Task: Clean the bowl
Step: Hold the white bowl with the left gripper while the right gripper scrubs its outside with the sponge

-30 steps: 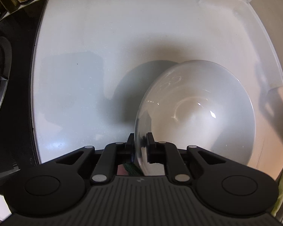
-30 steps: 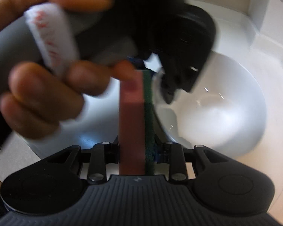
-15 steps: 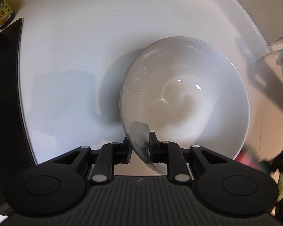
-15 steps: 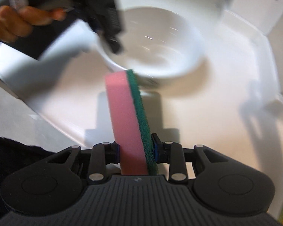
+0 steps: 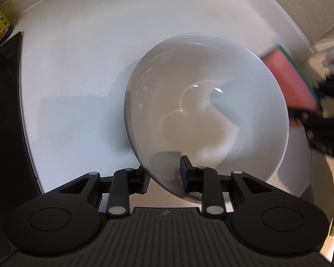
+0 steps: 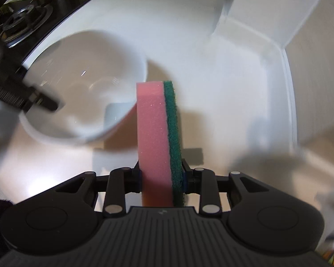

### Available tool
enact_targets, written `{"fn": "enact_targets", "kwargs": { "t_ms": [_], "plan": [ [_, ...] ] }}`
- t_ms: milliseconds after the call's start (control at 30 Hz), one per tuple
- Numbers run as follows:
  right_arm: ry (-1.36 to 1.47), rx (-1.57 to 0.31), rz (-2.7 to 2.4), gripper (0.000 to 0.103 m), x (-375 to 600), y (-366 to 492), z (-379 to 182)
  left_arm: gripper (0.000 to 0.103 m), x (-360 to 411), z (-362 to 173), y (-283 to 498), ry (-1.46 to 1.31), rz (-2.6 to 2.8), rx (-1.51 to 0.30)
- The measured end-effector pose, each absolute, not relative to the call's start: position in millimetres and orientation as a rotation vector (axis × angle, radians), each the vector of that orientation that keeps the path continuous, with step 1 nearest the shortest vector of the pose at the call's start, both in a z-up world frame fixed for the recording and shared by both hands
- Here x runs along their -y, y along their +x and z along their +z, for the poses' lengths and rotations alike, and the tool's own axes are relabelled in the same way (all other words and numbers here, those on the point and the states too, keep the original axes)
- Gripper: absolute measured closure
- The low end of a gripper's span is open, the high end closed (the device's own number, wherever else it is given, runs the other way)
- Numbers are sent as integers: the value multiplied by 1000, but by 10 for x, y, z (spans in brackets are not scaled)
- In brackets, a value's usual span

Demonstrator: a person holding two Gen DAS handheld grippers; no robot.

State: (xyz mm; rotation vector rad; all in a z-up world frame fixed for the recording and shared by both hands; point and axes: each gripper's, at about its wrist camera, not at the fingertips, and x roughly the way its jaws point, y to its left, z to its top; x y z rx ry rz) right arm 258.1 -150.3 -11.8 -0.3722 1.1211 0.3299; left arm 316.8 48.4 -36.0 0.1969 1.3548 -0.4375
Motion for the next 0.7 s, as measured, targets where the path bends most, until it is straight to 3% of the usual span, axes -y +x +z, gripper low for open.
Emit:
{"fn": "enact_targets", "kwargs": {
  "t_ms": [333, 567, 700],
  "plan": [
    [-978, -983, 769, 77, 895, 3328, -2, 70, -575, -330, 3155, 282, -500, -1323],
    [-1239, -769, 812, 76, 371, 3104, 7, 70, -709, -312, 3190, 249, -439, -1306],
    [-1246, -792, 744, 77, 560, 2979, -58, 71, -814, -264, 3185, 220, -347, -1266]
  ]
}}
